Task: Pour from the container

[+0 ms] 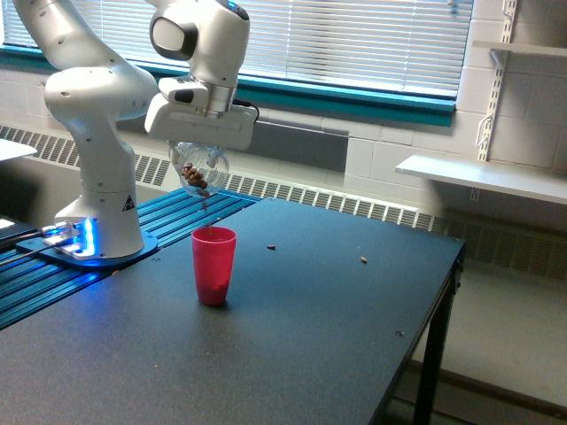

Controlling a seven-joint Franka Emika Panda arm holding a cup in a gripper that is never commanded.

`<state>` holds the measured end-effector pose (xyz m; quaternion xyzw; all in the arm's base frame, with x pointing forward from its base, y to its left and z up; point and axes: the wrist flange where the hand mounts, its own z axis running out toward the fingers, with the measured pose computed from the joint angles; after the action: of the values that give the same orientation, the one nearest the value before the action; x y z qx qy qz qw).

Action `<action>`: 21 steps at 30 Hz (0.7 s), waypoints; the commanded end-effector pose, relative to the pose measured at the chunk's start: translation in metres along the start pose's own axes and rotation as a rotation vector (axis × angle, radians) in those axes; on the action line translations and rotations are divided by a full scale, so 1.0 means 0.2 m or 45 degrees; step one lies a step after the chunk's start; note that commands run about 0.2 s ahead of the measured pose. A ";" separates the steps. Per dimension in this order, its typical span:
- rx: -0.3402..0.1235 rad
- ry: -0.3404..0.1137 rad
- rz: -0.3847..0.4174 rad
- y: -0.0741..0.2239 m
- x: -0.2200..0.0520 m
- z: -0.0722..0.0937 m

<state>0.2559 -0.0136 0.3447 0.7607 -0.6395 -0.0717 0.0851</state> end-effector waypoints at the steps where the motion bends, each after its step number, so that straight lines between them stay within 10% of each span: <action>1: -0.036 -0.009 0.021 0.02 0.01 0.04; 21: -0.072 -0.001 0.038 0.02 0.07 -0.01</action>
<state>0.2593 -0.0243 0.3534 0.7530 -0.6467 -0.0760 0.0950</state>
